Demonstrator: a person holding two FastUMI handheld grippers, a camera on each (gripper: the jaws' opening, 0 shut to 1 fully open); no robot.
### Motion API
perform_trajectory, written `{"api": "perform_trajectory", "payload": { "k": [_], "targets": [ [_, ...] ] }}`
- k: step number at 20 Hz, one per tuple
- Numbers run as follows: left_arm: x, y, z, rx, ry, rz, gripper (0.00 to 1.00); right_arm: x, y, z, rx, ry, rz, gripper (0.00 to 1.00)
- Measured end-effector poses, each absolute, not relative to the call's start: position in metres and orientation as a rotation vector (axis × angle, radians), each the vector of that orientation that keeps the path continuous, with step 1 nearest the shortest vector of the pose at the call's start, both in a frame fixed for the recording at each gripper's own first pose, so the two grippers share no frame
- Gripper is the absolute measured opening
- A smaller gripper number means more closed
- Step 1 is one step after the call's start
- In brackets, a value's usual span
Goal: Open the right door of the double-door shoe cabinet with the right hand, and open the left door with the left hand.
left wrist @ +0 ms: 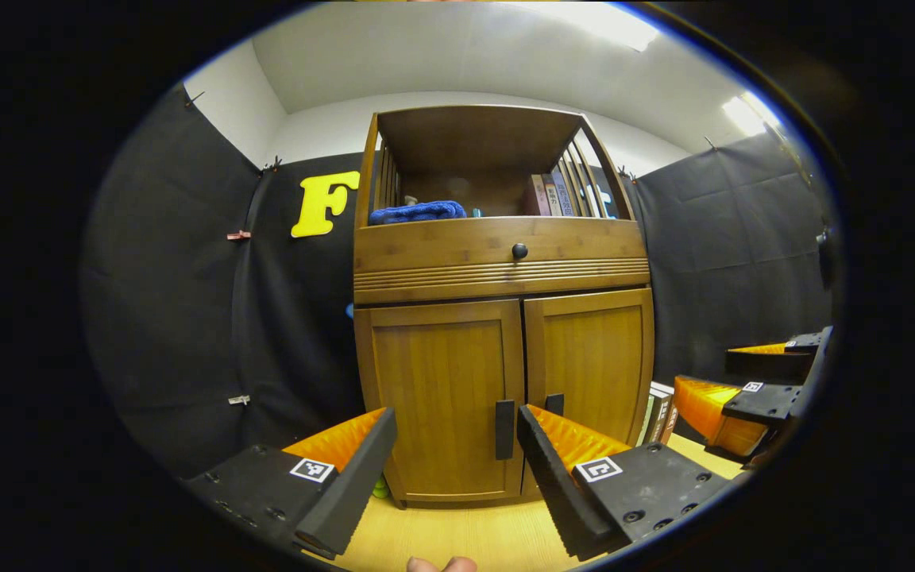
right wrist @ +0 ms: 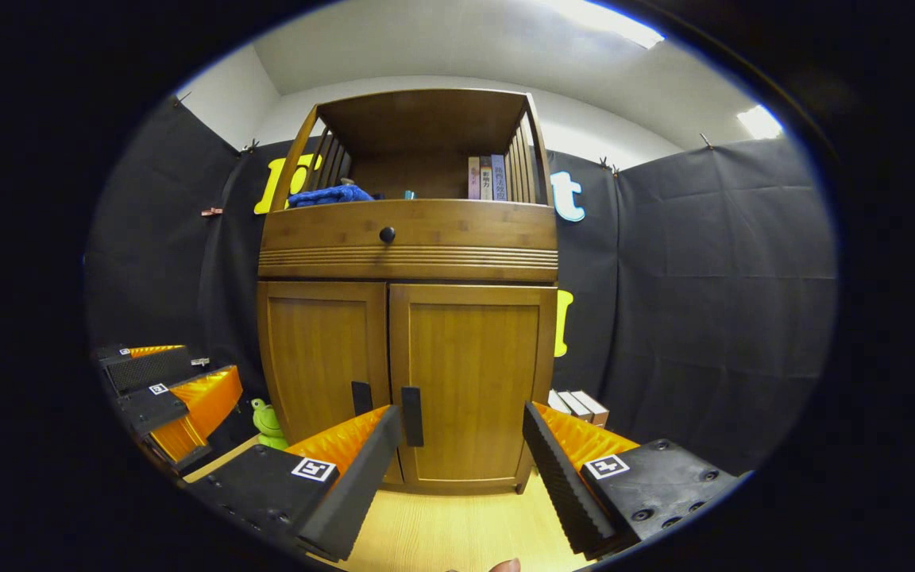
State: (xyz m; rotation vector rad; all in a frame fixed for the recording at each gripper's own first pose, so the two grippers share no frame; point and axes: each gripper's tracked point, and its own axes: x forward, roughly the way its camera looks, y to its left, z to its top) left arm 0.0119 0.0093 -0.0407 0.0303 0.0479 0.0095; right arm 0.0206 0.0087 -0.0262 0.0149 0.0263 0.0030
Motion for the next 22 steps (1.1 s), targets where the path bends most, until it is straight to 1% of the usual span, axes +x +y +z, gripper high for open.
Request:
{"api": "perform_trajectory", "payload": {
  "k": [1, 9, 13, 14, 19, 20, 21, 22],
  "targets": [
    [0.012, 0.011, -0.045, 0.028, 0.054, 0.012, 0.92, 0.028, 0.014, -0.031, 0.012, 0.023, 0.012, 0.98],
    [0.017, 0.044, -0.076, 0.024, 0.112, 0.043, 0.92, 0.13, 0.055, -0.088, 0.051, 0.054, 0.072, 0.98],
    [0.018, 0.058, -0.08, 0.004, 0.131, 0.074, 0.92, 0.184, 0.063, -0.127, 0.052, 0.12, 0.074, 0.98],
    [0.016, 0.062, -0.082, 0.006, 0.132, 0.082, 0.95, 0.197, 0.065, -0.136, 0.059, 0.134, 0.078, 0.98],
    [0.012, 0.073, -0.093, 0.009, 0.161, 0.107, 0.95, 0.238, 0.066, -0.178, 0.088, 0.215, 0.063, 0.98],
    [0.01, 0.076, -0.095, 0.006, 0.168, 0.114, 0.95, 0.243, 0.072, -0.179, 0.098, 0.228, 0.065, 0.94],
    [0.008, 0.077, -0.095, 0.005, 0.172, 0.12, 0.95, 0.248, 0.073, -0.185, 0.107, 0.243, 0.065, 0.8],
    [0.008, 0.079, -0.096, 0.006, 0.175, 0.127, 0.95, 0.252, 0.076, -0.189, 0.111, 0.251, 0.068, 0.82]
  ]
}}
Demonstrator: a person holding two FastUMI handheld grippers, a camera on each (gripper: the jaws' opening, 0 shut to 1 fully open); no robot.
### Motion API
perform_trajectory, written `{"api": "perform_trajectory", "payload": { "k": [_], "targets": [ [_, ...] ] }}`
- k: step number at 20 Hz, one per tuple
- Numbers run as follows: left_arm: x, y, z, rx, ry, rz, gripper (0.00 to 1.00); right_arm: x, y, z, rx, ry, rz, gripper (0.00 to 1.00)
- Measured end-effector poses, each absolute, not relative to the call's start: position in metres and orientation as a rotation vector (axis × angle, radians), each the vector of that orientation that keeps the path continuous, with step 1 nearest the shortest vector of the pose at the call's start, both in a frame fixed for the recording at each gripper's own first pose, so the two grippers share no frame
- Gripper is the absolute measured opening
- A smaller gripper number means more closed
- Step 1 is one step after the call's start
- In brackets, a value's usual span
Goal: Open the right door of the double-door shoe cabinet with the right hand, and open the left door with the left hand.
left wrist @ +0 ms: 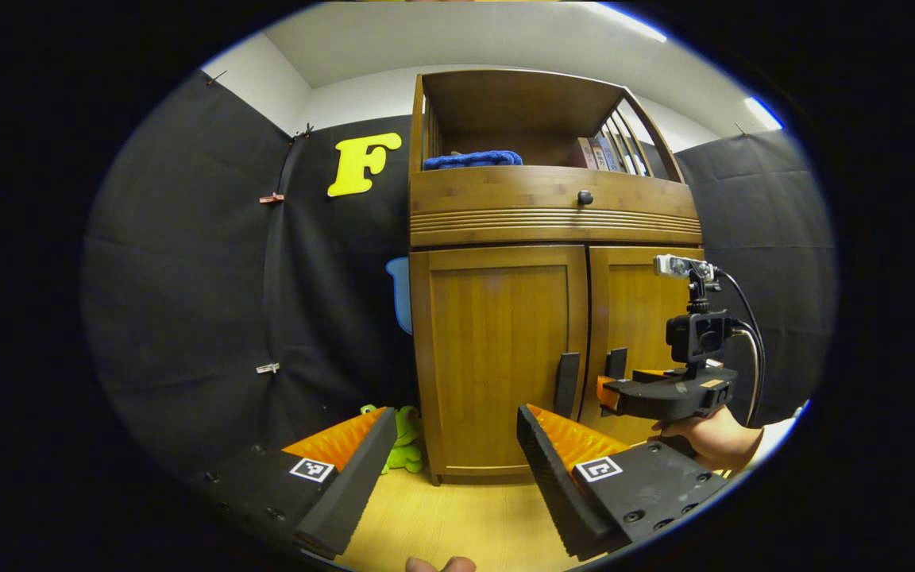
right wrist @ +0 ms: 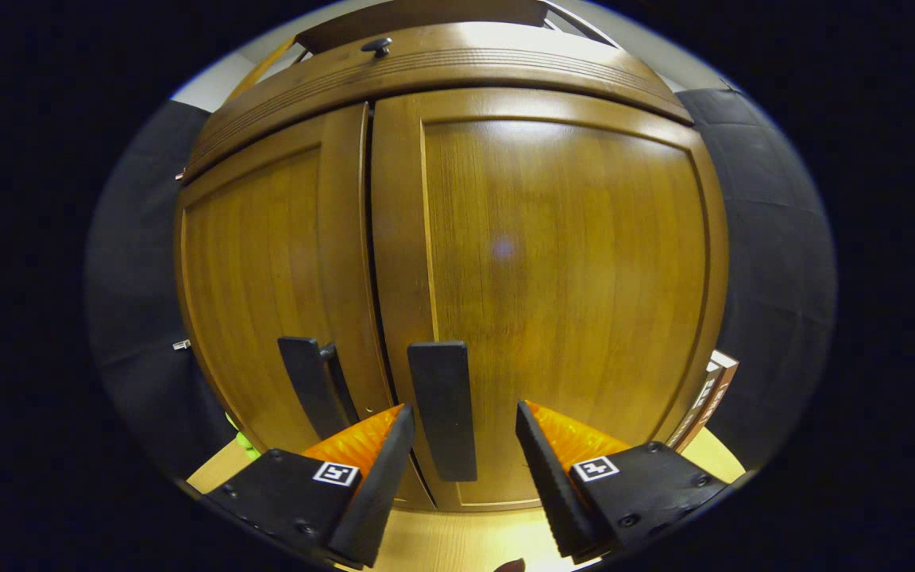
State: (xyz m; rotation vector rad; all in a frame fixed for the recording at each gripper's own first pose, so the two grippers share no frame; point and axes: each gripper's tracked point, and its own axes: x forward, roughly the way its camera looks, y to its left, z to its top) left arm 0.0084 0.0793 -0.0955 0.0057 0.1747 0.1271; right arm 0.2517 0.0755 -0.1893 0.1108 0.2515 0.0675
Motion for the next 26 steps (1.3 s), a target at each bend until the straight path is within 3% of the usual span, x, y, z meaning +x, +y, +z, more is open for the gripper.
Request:
{"api": "perform_trajectory", "payload": {
  "k": [3, 4, 6, 10, 17, 26],
  "targets": [
    [0.007, 0.086, -0.098, 0.009, 0.18, 0.139, 0.95, 0.26, 0.081, -0.194, 0.102, 0.258, 0.078, 0.52],
    [0.006, 0.088, -0.098, 0.01, 0.183, 0.144, 0.95, 0.26, 0.083, -0.198, 0.09, 0.273, 0.085, 0.51],
    [0.003, 0.089, -0.096, 0.005, 0.184, 0.152, 0.95, 0.261, 0.081, -0.196, 0.068, 0.26, 0.091, 0.36],
    [0.002, 0.083, -0.091, -0.004, 0.174, 0.147, 0.95, 0.237, 0.079, -0.194, 0.081, 0.275, 0.143, 0.23],
    [-0.001, 0.06, -0.081, -0.017, 0.153, 0.12, 0.95, 0.156, 0.045, -0.183, 0.096, 0.258, 0.185, 0.23],
    [0.0, 0.01, -0.078, -0.031, 0.152, 0.056, 0.95, 0.085, -0.023, -0.175, 0.111, 0.26, 0.127, 0.23]
  ]
}}
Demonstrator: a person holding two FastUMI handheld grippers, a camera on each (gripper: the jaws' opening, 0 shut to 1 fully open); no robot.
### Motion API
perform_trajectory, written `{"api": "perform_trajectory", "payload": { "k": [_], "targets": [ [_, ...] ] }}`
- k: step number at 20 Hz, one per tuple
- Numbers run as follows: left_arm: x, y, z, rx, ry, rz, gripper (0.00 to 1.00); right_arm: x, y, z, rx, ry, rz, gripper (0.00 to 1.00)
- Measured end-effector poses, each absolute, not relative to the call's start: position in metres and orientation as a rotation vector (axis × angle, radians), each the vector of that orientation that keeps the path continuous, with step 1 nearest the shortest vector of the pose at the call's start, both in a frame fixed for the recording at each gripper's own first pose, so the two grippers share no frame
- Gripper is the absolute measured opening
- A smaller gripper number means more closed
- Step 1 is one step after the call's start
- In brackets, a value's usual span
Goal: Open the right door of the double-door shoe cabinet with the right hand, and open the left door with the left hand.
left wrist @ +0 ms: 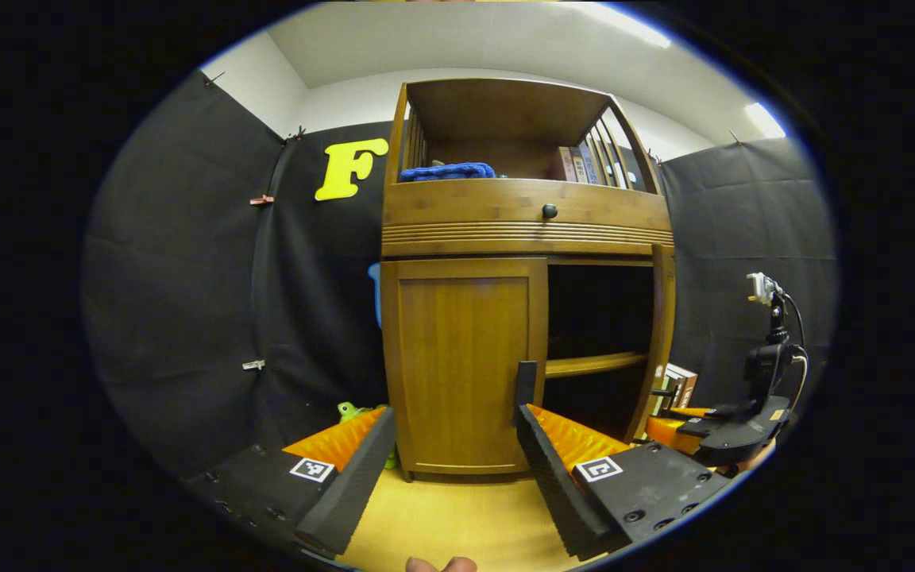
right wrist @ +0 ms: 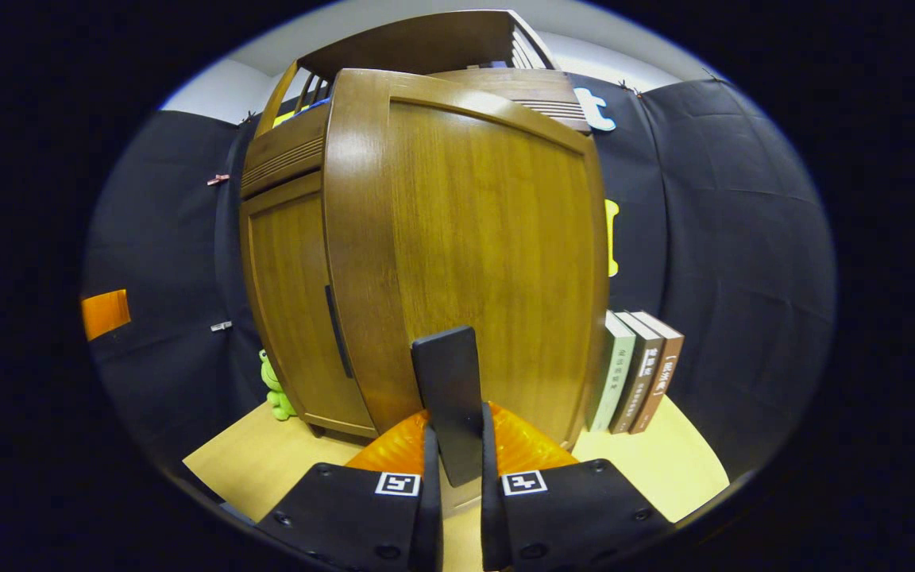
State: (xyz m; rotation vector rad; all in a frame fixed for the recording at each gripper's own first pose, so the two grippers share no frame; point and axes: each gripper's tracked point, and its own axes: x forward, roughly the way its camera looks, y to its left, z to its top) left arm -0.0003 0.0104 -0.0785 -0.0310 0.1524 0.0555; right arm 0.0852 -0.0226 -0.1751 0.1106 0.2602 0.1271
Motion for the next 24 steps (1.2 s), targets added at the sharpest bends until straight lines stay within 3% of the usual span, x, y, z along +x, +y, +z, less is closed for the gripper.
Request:
{"api": "perform_trajectory", "payload": {
  "k": [11, 24],
  "targets": [
    [0.013, -0.041, -0.08, -0.015, 0.15, -0.012, 0.95, 0.049, -0.109, -0.174, 0.079, 0.254, 0.05, 0.21],
    [0.051, -0.066, -0.099, -0.019, 0.156, 0.037, 0.92, 0.039, -0.209, -0.16, 0.062, 0.247, 0.034, 0.16]
  ]
}}
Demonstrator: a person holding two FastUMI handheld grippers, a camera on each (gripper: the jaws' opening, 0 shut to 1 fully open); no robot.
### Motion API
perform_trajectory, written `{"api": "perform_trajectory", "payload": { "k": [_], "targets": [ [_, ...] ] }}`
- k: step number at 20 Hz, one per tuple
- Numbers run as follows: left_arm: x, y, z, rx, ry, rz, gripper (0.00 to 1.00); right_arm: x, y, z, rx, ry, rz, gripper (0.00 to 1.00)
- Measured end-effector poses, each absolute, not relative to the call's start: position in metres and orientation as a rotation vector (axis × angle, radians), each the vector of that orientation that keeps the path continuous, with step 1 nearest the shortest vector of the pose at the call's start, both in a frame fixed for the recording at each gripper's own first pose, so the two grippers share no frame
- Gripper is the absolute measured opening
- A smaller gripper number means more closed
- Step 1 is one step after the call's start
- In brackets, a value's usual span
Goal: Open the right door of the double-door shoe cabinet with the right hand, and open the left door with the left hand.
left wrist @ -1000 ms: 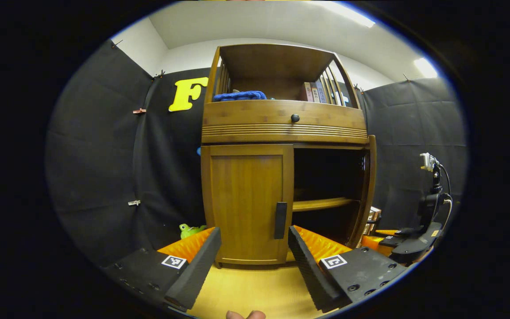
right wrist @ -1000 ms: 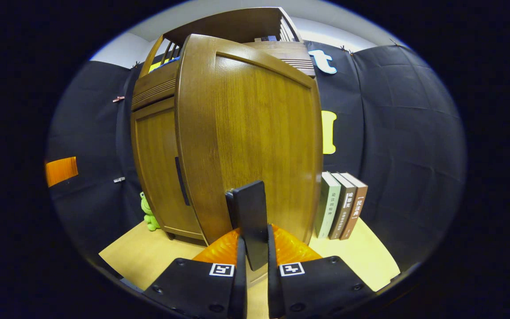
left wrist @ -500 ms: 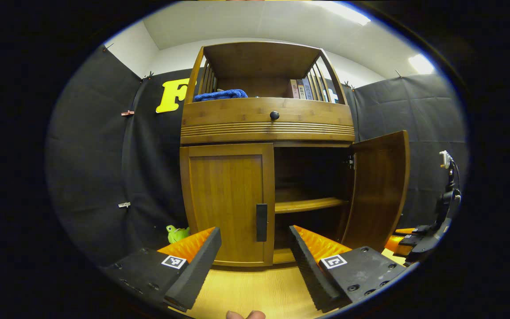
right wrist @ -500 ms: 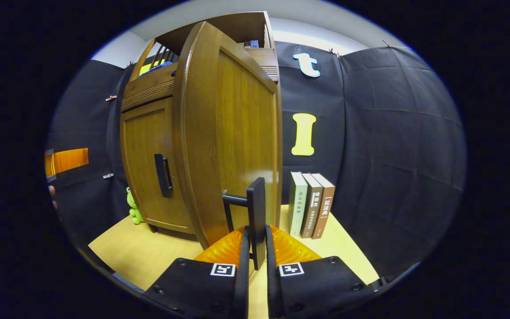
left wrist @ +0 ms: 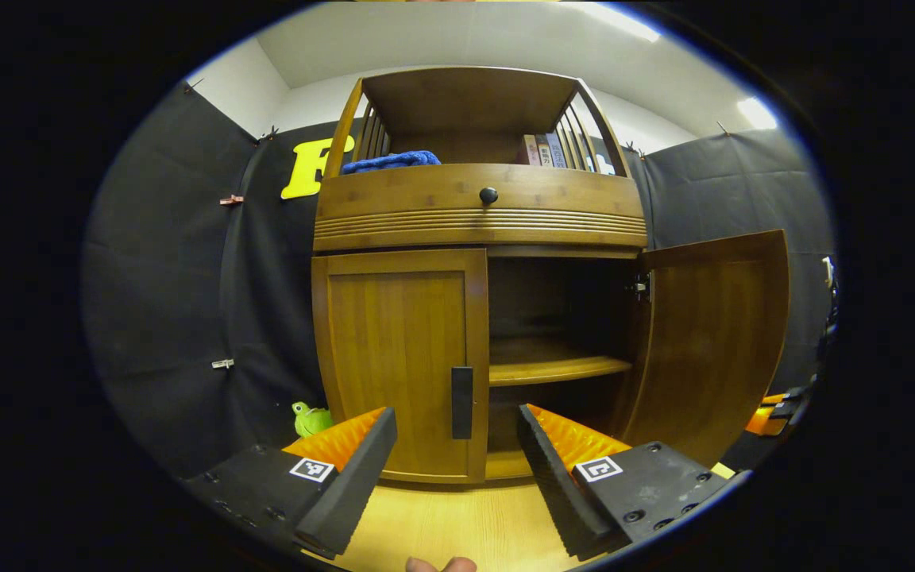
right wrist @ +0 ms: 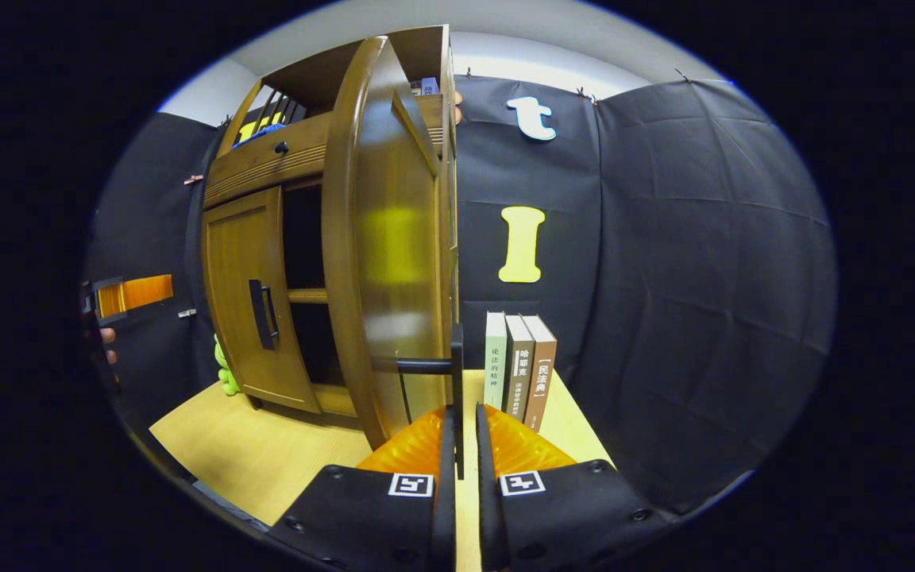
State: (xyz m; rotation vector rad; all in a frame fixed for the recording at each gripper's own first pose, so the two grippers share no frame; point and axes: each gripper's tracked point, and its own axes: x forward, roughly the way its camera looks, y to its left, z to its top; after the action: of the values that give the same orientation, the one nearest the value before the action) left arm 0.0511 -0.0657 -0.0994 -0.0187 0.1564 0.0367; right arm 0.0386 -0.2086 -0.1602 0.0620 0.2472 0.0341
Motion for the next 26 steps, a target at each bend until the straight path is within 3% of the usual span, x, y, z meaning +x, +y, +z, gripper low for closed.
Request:
{"api": "perform_trajectory", "payload": {
  "k": [8, 9, 12, 13, 18, 19, 20, 26],
  "targets": [
    [0.087, -0.071, -0.141, -0.071, 0.218, 0.046, 0.92, 0.021, -0.225, -0.14, -0.039, 0.208, 0.031, 0.15],
    [0.094, -0.073, -0.144, -0.071, 0.219, 0.04, 0.97, 0.019, -0.225, -0.136, -0.05, 0.2, 0.031, 0.14],
    [0.114, -0.075, -0.153, -0.049, 0.22, 0.035, 0.92, 0.01, -0.229, -0.125, -0.047, 0.175, 0.003, 0.15],
    [0.122, -0.074, -0.156, -0.045, 0.221, 0.041, 0.93, 0.004, -0.227, -0.119, -0.037, 0.167, -0.002, 0.21],
    [0.168, -0.066, -0.177, -0.036, 0.242, 0.076, 0.85, -0.013, -0.232, -0.115, -0.035, 0.159, -0.055, 0.92],
    [0.176, -0.066, -0.184, -0.038, 0.254, 0.081, 0.84, -0.017, -0.229, -0.116, -0.036, 0.165, -0.053, 0.99],
    [0.183, -0.065, -0.192, -0.038, 0.266, 0.088, 0.84, -0.019, -0.224, -0.118, -0.037, 0.172, -0.047, 0.95],
    [0.225, -0.052, -0.216, -0.073, 0.303, 0.129, 0.74, -0.03, -0.203, -0.124, 0.054, 0.212, 0.003, 0.96]
  ]
}}
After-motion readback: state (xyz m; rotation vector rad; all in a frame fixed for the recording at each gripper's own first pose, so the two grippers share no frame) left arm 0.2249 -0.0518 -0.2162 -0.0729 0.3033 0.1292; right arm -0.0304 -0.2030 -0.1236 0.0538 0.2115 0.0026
